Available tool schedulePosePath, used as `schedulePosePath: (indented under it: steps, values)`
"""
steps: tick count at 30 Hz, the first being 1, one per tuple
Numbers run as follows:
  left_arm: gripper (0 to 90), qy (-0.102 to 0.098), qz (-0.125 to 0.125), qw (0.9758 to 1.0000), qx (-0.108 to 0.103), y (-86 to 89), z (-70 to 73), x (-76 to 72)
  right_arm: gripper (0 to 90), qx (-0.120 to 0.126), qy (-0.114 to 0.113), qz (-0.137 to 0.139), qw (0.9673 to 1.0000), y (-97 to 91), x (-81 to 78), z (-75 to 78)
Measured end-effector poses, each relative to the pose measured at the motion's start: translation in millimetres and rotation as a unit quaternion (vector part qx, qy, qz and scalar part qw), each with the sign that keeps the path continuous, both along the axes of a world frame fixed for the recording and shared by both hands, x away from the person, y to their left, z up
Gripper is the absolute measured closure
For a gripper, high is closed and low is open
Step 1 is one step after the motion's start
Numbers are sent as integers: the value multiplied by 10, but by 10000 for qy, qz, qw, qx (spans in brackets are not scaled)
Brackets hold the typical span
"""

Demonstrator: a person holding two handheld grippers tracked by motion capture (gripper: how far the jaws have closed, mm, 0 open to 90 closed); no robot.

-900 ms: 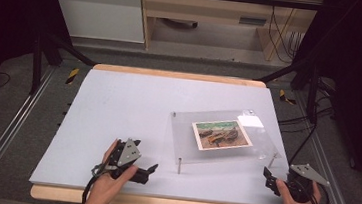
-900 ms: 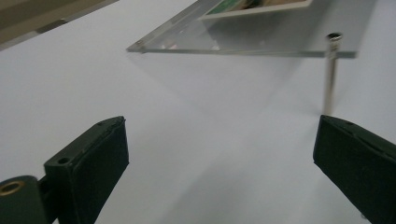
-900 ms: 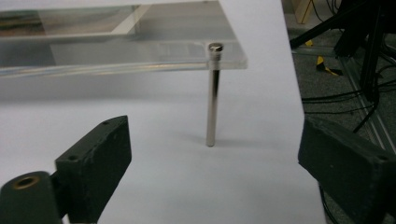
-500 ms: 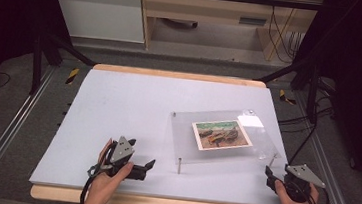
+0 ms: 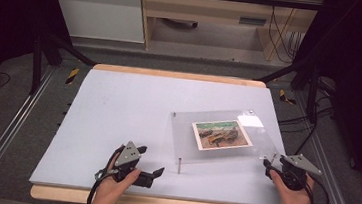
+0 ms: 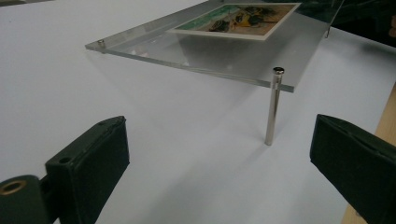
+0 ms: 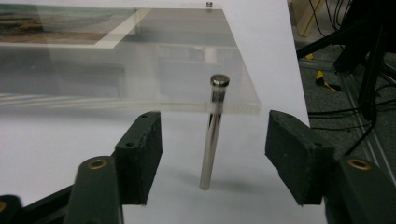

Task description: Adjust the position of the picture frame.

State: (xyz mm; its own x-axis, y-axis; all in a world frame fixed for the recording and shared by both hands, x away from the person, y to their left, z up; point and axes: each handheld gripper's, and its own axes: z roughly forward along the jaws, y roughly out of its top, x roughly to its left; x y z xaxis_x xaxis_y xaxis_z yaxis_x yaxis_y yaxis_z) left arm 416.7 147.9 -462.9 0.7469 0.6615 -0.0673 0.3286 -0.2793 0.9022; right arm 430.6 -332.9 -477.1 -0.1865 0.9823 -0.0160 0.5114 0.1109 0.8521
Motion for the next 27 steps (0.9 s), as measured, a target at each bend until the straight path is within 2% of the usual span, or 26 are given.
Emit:
schedulePosePath:
  steps: [3, 5, 7, 10, 13, 14, 16, 18, 19, 23, 25, 27]
  values:
    - [47, -8, -31, 9999, -115, -56, 4, -38, 569, 140, 14, 57, 9999, -40, 58, -18]
    - [49, 72, -78, 9998, -169, -92, 3, -63, 670, 258, 17, 85, 9996, -70, 88, -27]
    - [66, 118, -130, 9996, -217, -125, 5, -81, 732, 368, -20, 124, 9992, -92, 112, -29]
    - [129, 100, -121, 9998, -118, -184, 0, -100, 829, 712, 12, 320, 9969, -108, 151, -40]
    - [223, 215, -115, 9997, -4, -264, -37, -100, 835, 784, -17, 348, 9963, -119, 149, -34]
    - [256, 282, -105, 9995, -42, -296, -56, -92, 834, 870, -73, 343, 9956, -125, 147, -23]
    - [368, 327, -127, 9994, 46, -372, -95, -74, 834, 970, -142, 342, 9946, -125, 141, 10]
    - [410, 353, -107, 9993, 68, -438, -125, -54, 833, 1063, -171, 323, 9937, -120, 139, 45]
    - [482, 362, -69, 9993, 9, -464, -135, -40, 832, 1084, -178, 323, 9934, -122, 139, 54]
    - [598, 407, 21, 9988, -282, -544, -150, 40, 831, 1123, -162, 318, 9930, -125, 142, 61]
    - [659, 433, 33, 9977, -512, -582, -150, 83, 831, 1124, -159, 323, 9930, -126, 141, 61]
    - [720, 368, 16, 9974, -618, -614, -138, 110, 831, 1129, -150, 321, 9930, -125, 139, 64]
